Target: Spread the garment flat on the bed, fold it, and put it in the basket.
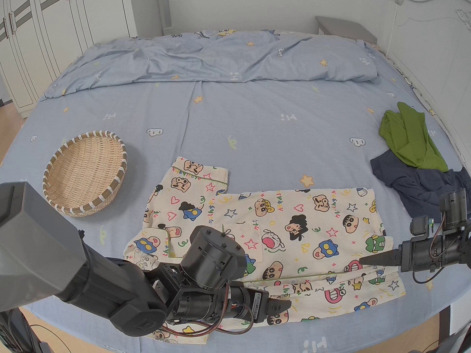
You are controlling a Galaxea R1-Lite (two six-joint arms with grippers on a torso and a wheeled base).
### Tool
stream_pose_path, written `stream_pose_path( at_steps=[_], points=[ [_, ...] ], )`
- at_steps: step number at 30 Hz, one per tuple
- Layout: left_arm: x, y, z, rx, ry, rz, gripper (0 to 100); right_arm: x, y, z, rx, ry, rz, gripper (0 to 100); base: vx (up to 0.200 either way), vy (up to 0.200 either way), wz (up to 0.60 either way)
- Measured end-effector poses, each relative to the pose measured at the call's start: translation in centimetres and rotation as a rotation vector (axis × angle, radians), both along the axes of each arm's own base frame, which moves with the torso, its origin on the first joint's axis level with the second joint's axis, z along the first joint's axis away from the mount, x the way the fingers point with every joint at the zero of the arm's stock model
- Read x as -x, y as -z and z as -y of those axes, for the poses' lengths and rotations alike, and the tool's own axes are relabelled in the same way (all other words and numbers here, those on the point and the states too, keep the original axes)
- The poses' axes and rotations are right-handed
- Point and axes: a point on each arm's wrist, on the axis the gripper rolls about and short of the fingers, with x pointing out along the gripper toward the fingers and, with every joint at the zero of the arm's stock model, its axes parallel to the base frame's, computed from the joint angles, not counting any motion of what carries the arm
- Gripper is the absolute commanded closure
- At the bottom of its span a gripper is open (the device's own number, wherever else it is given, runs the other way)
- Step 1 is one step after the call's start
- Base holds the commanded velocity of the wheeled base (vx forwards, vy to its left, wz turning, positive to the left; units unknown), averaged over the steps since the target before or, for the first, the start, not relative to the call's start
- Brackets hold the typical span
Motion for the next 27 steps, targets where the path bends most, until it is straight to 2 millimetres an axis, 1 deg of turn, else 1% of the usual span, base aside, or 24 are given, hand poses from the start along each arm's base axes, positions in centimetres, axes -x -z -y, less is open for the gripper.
stream_pose_path(
  at_steps=[6, 10, 13, 19, 23, 27],
  points=[
    [-1.1, -0.7, 0.0, 0.090, -0.048, 0.046, 0, 0.2, 1.6, -0.7, 0.051, -0.047, -0.033, 0, 0.000, 0.000, 0.00],
    [-1.6, -0.8, -0.5, 0.103, -0.075, 0.054, 0, 0.5, 2.2, -1.1, 0.064, -0.076, -0.056, 0, 0.000, 0.000, 0.00],
    [-1.9, -0.9, -0.7, 0.107, -0.087, 0.059, 0, 0.5, 2.5, -1.2, 0.070, -0.088, -0.060, 0, 0.000, 0.000, 0.00],
    [-2.7, -1.3, -1.0, 0.137, -0.110, 0.088, 0, -0.1, 2.8, -1.2, 0.071, -0.082, -0.033, 0, 0.000, 0.000, 0.00],
    [-3.0, -1.8, -0.9, 0.179, -0.139, 0.148, 0, -0.5, 3.0, -0.9, 0.068, -0.060, -0.015, 0, 0.000, 0.000, 0.00],
    [-3.1, -1.7, -1.0, 0.185, -0.152, 0.161, 0, -0.8, 3.2, -0.4, 0.054, -0.021, -0.031, 0, 0.000, 0.000, 0.00]
  ],
)
